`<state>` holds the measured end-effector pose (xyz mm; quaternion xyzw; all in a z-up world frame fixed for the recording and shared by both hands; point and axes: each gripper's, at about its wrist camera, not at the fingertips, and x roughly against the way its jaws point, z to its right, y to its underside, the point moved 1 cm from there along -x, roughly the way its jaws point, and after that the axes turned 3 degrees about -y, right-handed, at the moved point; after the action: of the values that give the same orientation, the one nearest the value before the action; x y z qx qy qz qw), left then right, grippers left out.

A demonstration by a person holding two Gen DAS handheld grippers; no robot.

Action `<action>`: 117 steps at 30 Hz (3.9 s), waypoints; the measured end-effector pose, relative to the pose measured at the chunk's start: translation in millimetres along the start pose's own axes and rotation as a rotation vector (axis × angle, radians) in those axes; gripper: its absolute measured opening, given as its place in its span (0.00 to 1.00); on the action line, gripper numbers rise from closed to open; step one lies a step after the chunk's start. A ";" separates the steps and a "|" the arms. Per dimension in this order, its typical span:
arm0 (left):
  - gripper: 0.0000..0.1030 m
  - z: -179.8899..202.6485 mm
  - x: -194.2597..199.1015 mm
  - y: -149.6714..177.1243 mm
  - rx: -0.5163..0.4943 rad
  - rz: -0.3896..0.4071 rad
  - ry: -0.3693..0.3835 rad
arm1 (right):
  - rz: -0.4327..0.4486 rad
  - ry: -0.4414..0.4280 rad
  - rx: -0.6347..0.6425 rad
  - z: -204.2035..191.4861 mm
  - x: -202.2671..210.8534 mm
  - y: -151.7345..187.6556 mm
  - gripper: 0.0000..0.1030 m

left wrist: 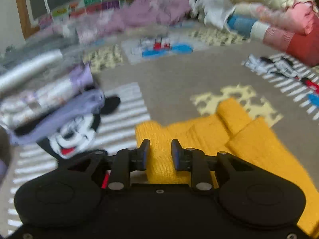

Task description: Fold clothes

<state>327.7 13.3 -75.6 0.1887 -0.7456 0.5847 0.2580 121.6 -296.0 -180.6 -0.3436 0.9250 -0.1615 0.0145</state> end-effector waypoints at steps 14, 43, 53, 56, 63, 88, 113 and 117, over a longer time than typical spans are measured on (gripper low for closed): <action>0.23 23.2 51.2 73.2 0.022 0.002 0.173 | 0.032 0.008 0.007 -1.5 3.0 2.6 0.28; 0.54 55.9 201.9 182.3 -0.188 0.188 0.332 | 0.186 0.132 -0.006 -8.7 4.7 -0.2 0.29; 0.54 56.3 182.0 192.8 -0.164 0.120 0.421 | 0.166 0.180 0.164 -61.5 -15.3 -15.4 0.12; 0.53 52.9 181.7 193.2 -0.149 0.117 0.440 | 0.133 0.210 0.255 -86.0 -27.1 -20.7 0.11; 0.53 44.4 179.4 193.1 -0.123 0.115 0.480 | 0.059 0.309 0.420 -139.4 -66.0 -30.7 0.11; 0.53 9.0 169.0 193.6 0.052 0.121 0.633 | -0.146 0.577 0.651 -200.0 -241.1 9.5 0.11; 0.53 0.6 161.8 193.5 0.092 0.100 0.682 | -0.390 0.458 0.705 -165.4 -275.8 14.1 0.54; 0.53 0.7 161.2 193.3 0.094 0.099 0.683 | -0.492 0.451 0.858 -165.7 -288.8 36.4 0.53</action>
<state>86.6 63.2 -127.9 -0.0425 -0.5966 0.6597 0.4550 296.2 -37.2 -59.2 -0.4700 0.6483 -0.5931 -0.0838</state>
